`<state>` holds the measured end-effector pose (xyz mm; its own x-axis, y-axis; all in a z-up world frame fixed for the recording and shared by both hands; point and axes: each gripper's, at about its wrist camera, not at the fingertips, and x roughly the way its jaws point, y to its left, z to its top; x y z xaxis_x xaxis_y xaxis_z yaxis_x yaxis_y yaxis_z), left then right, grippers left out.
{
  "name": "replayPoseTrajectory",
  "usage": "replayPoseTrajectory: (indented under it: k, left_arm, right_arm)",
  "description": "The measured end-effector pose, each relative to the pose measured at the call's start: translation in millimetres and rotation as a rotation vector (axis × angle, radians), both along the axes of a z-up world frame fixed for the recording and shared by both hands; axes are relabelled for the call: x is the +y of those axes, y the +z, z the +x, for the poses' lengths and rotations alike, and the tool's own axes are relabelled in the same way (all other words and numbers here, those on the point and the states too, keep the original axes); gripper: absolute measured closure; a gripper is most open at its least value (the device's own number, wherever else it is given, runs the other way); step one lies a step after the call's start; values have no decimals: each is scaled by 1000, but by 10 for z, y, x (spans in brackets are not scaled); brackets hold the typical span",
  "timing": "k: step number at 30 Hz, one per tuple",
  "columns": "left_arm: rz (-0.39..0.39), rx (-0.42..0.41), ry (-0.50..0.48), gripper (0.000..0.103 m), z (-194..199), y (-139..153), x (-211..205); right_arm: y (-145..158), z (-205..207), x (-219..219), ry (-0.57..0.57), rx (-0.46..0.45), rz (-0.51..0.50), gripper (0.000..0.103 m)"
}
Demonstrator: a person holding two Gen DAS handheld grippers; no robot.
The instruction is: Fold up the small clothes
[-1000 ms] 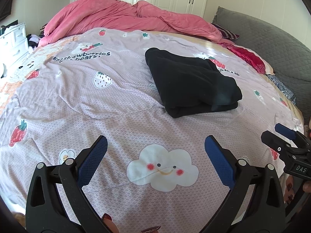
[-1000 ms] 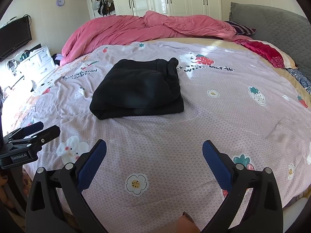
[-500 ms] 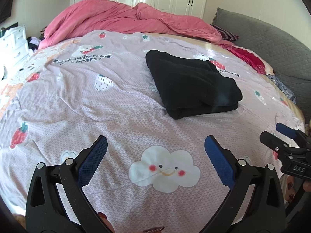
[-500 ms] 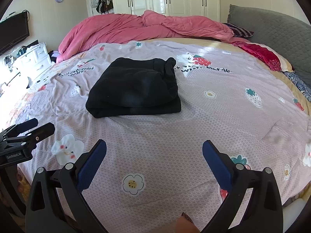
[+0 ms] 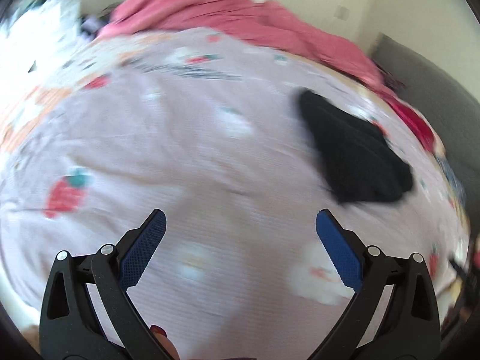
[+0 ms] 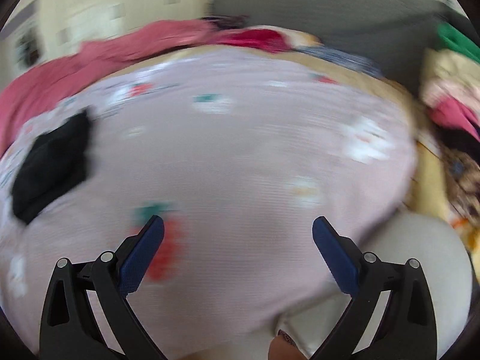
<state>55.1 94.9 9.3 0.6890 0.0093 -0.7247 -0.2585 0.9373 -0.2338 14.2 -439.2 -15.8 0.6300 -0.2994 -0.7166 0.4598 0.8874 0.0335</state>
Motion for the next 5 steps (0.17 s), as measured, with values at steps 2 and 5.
replayPoseTrajectory:
  k: [2,5]
  left_arm:
    - [23,24,127,9,27,9,615]
    - [159,85,365,9,87,15,1706]
  right_arm:
    - [-135,-265,-621,-214,22,-4,4]
    - [-365,-687,-1465,-500,97,25,4]
